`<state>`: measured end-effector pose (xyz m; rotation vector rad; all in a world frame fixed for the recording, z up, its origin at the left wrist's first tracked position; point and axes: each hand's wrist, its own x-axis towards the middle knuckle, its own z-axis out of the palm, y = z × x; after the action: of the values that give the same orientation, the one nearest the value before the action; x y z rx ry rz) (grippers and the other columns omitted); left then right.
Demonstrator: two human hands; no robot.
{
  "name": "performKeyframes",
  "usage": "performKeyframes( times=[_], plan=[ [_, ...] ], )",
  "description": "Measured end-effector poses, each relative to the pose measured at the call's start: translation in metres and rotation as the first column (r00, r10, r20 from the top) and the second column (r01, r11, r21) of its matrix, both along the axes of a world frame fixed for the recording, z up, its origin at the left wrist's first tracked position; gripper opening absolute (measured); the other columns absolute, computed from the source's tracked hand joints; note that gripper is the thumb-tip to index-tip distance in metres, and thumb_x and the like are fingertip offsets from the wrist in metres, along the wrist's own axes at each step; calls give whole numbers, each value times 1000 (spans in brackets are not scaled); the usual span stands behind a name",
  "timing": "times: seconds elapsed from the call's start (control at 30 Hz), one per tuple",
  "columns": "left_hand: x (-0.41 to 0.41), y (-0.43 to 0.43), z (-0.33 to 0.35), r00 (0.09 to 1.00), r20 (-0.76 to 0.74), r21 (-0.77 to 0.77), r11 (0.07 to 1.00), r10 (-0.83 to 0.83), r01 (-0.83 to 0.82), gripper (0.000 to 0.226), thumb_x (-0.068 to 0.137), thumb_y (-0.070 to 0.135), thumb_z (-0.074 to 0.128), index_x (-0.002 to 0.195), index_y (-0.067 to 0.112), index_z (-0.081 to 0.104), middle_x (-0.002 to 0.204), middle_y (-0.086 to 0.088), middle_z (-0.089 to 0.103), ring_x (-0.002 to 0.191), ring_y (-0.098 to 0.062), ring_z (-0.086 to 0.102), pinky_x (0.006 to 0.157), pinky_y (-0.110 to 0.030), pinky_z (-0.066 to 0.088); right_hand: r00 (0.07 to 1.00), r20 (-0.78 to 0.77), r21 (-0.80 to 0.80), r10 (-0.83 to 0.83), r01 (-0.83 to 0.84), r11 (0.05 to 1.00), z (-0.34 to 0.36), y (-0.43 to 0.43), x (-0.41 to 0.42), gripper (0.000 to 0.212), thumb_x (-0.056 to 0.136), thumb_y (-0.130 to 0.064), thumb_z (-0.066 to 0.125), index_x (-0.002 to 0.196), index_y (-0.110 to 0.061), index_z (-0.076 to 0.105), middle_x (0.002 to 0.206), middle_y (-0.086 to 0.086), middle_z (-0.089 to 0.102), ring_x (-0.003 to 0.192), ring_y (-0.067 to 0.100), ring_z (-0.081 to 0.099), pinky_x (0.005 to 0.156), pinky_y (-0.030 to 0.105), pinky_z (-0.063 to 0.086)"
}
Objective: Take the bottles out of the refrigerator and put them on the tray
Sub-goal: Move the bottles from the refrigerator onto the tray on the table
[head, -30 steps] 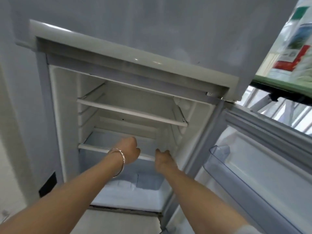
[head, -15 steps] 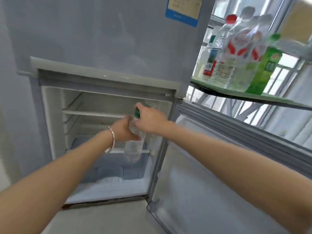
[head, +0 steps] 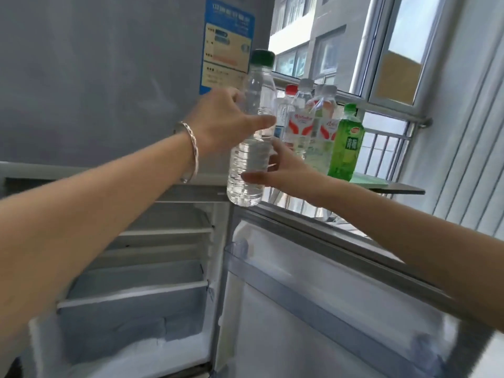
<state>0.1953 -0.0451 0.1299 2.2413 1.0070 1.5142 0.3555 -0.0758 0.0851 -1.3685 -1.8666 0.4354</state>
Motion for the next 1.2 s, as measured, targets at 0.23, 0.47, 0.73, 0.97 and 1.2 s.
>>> performKeyframes(
  times=[0.23, 0.47, 0.73, 0.97, 1.2],
  plan=[
    [123, 9, 27, 963, 95, 87, 965, -253, 245, 65, 78, 34, 73, 129, 15, 37, 118, -5, 50, 106, -23, 58, 87, -41, 55, 972, -112, 182, -208, 226, 957, 38, -10, 126, 63, 82, -23, 73, 134, -8, 40, 109, 7, 70, 91, 13, 69, 76, 25, 56],
    [230, 30, -7, 941, -84, -28, 945, -328, 327, 65, 93, 31, 55, 149, 19, 25, 143, -12, 43, 121, -26, 51, 96, -32, 45, 927, -175, 238, -331, 366, 900, 26, 29, 219, 64, 83, -30, 73, 135, -5, 44, 106, 8, 72, 87, 12, 71, 67, 23, 50],
    [261, 50, -28, 932, -261, -5, 965, -253, 261, 41, 98, 27, 46, 135, 8, 48, 115, -9, 62, 70, -15, 50, 68, -27, 50, 938, -178, 191, -296, 328, 925, 6, 66, 247, 41, 89, -19, 62, 128, -9, 55, 117, 11, 65, 103, 28, 66, 86, 41, 58],
    [256, 49, -42, 921, -357, 128, 969, -154, 211, 39, 96, 21, 47, 131, 7, 53, 119, -11, 64, 70, -10, 57, 71, -23, 48, 943, -121, 206, -308, 328, 922, -3, 70, 241, 31, 93, -12, 58, 121, -23, 58, 103, -4, 64, 93, 7, 62, 70, 13, 50],
    [212, 38, -54, 855, -421, -124, 953, -303, 276, 22, 92, 12, 50, 99, 6, 70, 97, -12, 71, 87, -25, 67, 78, -34, 57, 844, -198, 402, -499, 534, 744, -18, 28, 211, 25, 90, -9, 63, 114, -11, 54, 88, -3, 59, 74, 5, 59, 60, 13, 48]
  ],
)
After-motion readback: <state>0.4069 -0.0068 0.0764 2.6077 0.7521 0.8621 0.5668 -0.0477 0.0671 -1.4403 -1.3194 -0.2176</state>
